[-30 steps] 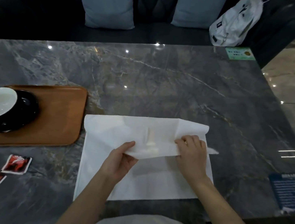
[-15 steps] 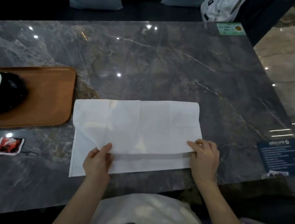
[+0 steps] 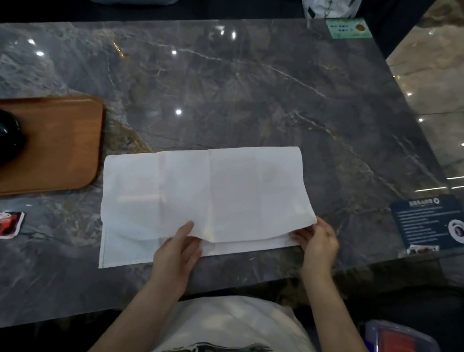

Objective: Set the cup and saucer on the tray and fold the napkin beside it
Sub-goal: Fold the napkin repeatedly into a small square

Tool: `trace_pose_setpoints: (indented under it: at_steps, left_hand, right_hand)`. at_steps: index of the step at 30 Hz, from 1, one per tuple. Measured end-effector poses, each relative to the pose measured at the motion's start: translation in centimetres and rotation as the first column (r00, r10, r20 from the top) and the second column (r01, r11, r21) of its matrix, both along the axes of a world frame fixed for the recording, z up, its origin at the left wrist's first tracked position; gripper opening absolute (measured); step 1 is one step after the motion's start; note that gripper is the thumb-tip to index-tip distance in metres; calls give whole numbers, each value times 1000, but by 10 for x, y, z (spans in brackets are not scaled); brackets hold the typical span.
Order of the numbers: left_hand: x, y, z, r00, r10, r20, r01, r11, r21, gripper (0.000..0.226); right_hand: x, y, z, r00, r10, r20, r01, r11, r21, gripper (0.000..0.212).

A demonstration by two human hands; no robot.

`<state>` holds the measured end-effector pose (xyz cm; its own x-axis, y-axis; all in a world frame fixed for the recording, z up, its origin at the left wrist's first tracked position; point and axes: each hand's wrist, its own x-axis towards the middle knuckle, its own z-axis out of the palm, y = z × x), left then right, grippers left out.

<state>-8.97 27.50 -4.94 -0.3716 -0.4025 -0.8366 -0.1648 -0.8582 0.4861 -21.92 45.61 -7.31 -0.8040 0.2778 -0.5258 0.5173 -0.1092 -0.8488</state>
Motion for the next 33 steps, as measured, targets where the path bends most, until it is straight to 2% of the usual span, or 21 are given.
trace_pose_setpoints:
  at_steps: [2,4,7,10,12,18,28,33]
  left_hand:
    - [-7,7,-2,984,-178,21,179,979,-95,8]
    - [-14,11,-3,957,-268,108,286,932,-222,12]
    - [-19,8,-3,952,-266,154,299,919,-257,16]
    - [-14,3,-3,941,-296,163,330,909,-254,15]
    - [-7,0,-4,921,-332,203,378,886,-268,13]
    - [7,-4,-9,902,-361,238,409,890,-202,17]
    - [14,-6,-10,917,-347,195,383,903,-193,12]
    - [13,-8,-11,910,-351,222,394,897,-199,11]
  right_hand:
    - [-6,1,3,992,-66,107,77,992,-104,26]
    - [-10,5,5,992,-28,126,37,997,-71,26]
    - [-7,12,4,985,162,68,-172,965,196,14]
    - [-1,21,6,947,321,20,-286,812,509,12]
    - [1,24,10,925,379,5,-307,740,598,15]
    - [-2,30,12,913,401,75,-348,669,656,20]
    - [-2,38,11,876,481,39,-374,625,685,22]
    - [4,35,10,866,499,-9,-339,601,724,20]
